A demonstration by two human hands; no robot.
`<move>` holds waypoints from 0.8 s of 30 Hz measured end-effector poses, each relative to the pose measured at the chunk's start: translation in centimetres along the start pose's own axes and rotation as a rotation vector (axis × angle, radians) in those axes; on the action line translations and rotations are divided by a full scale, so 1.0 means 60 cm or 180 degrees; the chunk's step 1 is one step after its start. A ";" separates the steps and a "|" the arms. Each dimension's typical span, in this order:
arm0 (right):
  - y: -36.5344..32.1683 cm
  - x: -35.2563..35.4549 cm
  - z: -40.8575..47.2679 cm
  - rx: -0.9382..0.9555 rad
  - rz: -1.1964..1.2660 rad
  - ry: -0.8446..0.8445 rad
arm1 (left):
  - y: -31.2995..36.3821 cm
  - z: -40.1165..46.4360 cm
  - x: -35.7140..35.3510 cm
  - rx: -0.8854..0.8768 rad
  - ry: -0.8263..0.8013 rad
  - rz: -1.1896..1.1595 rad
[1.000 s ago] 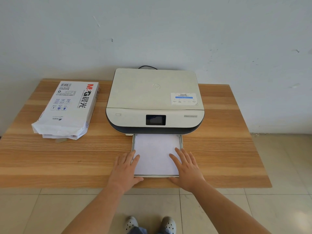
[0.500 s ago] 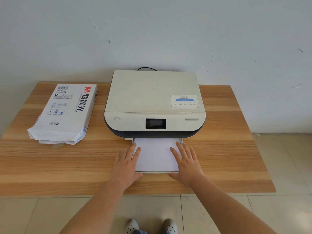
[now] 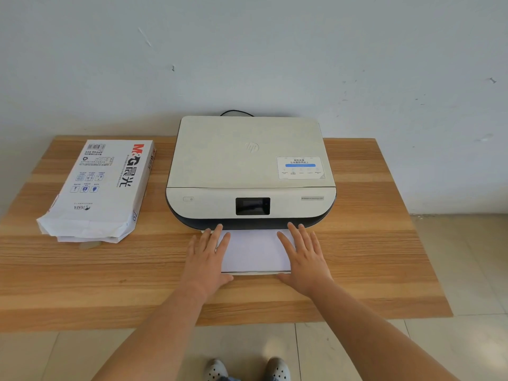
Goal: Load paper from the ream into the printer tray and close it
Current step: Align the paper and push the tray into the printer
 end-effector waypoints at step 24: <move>0.014 0.037 0.076 -0.0112 -0.0204 0.0257 | -0.018 0.074 0.029 -0.0006 0.0319 0.0290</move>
Point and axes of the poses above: each hand's wrist, its own z-axis towards the middle knuckle, its own x-axis out of the back of the hand, y = z × x, the point moved 4 cm from there along z, towards the middle knuckle, and after that the axes turned 1 degree about -y, right-handed, at the moved point
